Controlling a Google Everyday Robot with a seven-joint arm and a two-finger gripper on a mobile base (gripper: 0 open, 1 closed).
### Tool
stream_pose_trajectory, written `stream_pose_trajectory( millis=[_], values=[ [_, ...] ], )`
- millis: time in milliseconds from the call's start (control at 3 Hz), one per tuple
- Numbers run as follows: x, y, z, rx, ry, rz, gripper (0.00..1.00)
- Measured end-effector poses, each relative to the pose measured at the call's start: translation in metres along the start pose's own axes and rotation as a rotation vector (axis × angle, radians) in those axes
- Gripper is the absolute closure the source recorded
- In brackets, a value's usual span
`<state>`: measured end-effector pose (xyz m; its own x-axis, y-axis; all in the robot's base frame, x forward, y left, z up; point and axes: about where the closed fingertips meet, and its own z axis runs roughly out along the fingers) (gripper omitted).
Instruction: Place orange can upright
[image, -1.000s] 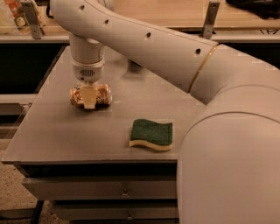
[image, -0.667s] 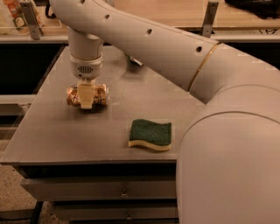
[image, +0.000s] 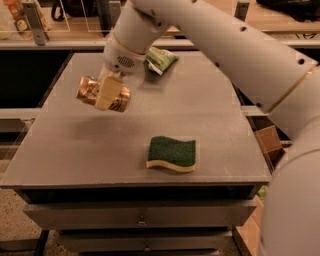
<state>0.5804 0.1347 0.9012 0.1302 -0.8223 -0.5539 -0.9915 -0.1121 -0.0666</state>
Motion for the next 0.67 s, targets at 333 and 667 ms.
stream_pose_trajectory(
  millis=[333,667],
  values=[
    [0.0058,0.0067,-0.0143,-0.01,-0.057,0.028,0.98],
    [0.0061,0.0068,-0.0113,0.014,-0.072,0.012,1.0]
  ],
)
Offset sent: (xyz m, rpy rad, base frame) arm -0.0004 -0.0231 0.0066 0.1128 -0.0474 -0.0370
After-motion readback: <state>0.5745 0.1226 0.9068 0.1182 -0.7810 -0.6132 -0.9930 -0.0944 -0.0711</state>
